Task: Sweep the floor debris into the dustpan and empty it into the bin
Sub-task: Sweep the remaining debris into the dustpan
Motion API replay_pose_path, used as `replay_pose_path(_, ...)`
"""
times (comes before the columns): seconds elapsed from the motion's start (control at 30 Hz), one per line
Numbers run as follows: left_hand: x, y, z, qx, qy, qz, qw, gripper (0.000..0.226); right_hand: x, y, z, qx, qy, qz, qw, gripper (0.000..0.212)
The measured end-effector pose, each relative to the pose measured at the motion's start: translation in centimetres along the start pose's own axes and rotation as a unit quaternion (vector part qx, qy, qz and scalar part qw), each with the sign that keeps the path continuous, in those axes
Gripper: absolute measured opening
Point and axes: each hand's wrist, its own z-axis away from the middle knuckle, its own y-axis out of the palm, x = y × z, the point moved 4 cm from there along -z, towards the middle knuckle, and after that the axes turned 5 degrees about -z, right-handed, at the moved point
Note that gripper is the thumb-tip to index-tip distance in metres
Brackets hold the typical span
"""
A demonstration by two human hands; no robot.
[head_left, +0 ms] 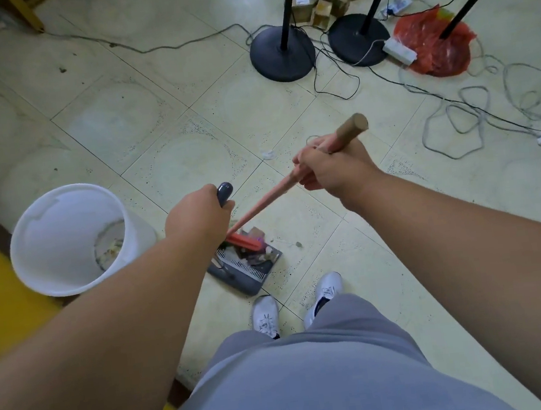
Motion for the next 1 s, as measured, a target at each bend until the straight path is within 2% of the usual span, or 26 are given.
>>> replay_pose_path(0.17, -0.4, -0.1, 0.7, 0.003, 0.006, -0.001, 1.0, 0.03, 0.6, 0.3, 0.3, -0.035, -0.023, 0.011, 0.999, 0.03)
replay_pose_path(0.27, -0.3, -0.2, 1.2, -0.001, 0.005, 0.011, 1.0, 0.024, 0.6, 0.4, 0.6, -0.049, -0.056, 0.018, 0.997, 0.025)
replay_pose_path(0.43, 0.1, 0.2, 1.4, 0.016, 0.0, 0.016, 1.0, 0.029, 2.1, -0.1, 0.7, -0.048, -0.145, 0.11, 0.982, 0.022)
replay_pose_path(0.5, 0.1, 0.6, 1.6, 0.022, -0.003, 0.017, 1.0, 0.029, 2.4, -0.2, -0.3, -0.047, -0.171, 0.141, 0.974, 0.031)
replay_pose_path(0.57, 0.0, 0.8, 1.7, 0.016, -0.007, 0.014, 1.0, 0.029, 2.0, -0.2, -1.5, -0.053, -0.19, 0.173, 0.965, 0.031)
replay_pose_path(0.67, -0.4, 1.0, 1.8, 0.003, -0.009, 0.007, 1.0, 0.028, -0.5, 0.3, -3.4, -0.03, -0.158, 0.213, 0.964, 0.025)
replay_pose_path(0.83, -0.4, 1.5, 1.9, 0.001, -0.012, 0.007, 1.0, 0.027, -5.7, 0.6, -4.3, 0.02, -0.061, 0.24, 0.969, 0.038)
replay_pose_path(0.9, -0.1, 1.7, 2.0, 0.003, -0.017, 0.009, 1.0, 0.028, -7.1, 0.2, -4.0, 0.044, -0.038, 0.313, 0.948, 0.04)
replay_pose_path(1.0, 0.0, 1.7, 2.0, 0.003, -0.021, 0.014, 1.0, 0.031, -7.5, 0.1, -2.8, 0.074, -0.064, 0.389, 0.916, 0.038)
